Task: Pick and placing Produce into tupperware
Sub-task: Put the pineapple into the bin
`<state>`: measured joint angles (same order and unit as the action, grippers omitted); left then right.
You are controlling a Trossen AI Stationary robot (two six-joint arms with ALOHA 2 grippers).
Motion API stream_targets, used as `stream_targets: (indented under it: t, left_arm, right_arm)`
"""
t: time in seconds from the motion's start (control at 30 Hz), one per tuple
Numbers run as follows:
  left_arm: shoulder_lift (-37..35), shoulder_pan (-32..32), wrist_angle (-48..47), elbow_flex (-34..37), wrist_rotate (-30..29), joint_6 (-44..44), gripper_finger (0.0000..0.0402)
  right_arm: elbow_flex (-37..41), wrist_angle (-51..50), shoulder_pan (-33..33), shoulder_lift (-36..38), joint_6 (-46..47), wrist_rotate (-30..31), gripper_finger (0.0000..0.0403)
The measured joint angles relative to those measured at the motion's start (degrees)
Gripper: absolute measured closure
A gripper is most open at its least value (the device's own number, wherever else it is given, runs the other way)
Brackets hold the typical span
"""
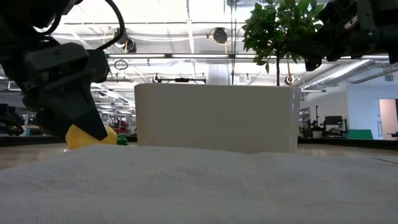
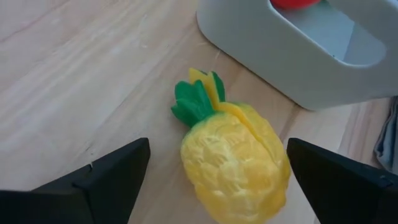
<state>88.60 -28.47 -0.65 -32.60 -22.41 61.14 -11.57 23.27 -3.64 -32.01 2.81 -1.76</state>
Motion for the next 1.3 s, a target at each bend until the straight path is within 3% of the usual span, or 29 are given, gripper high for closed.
stream_targets:
  t: [0.43, 0.57, 0.93, 1.3]
  left_arm:
    - [0.04, 0.07, 0.18, 0.11, 1.41, -0.41, 0.0188]
    - [-0.11, 0.0, 1.15, 0.04, 2.5, -1.94, 0.0224]
    - [-6.1, 0.94, -1.87, 0.13, 3.46, -8.07, 0.0207]
    - [-22.4, 5.71, -4.23, 0.13, 3.04, -22.91, 0.0208]
  right_arm:
    - [0.0, 0.02, -0.02, 0.0, 0.0, -0.02, 0.0403]
    - [0.0, 0.0, -0.01, 0.0, 0.0, -0.02, 0.0403]
    - [0.0, -0.02, -0.02, 0.01, 0.43, -0.02, 0.0403]
    - [0.0, -0.01, -0.01, 0.01, 0.61, -0.02, 0.0403]
